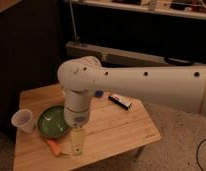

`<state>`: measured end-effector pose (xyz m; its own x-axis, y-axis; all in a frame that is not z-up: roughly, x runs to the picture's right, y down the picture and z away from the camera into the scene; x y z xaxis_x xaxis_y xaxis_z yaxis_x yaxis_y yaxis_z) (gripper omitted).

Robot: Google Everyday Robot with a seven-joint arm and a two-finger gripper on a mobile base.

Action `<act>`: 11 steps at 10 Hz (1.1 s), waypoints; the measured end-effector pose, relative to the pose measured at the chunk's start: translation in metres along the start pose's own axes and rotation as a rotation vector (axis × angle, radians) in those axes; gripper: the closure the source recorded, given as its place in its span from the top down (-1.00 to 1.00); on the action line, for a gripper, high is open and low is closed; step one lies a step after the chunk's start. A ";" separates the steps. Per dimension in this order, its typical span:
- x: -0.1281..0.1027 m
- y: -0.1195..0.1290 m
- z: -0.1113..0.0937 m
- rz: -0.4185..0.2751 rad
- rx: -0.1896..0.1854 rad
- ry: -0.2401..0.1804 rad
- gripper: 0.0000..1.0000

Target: Push the eraser across the table

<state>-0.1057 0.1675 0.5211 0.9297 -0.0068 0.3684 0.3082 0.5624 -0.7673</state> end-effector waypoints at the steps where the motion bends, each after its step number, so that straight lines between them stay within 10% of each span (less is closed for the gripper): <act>1: 0.000 0.000 0.000 0.000 0.000 0.000 0.60; 8: 0.003 -0.001 0.000 0.011 0.012 0.005 0.60; 11: 0.036 -0.021 0.003 0.072 0.173 0.066 0.60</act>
<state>-0.0794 0.1576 0.5517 0.9610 -0.0130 0.2763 0.2069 0.6970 -0.6866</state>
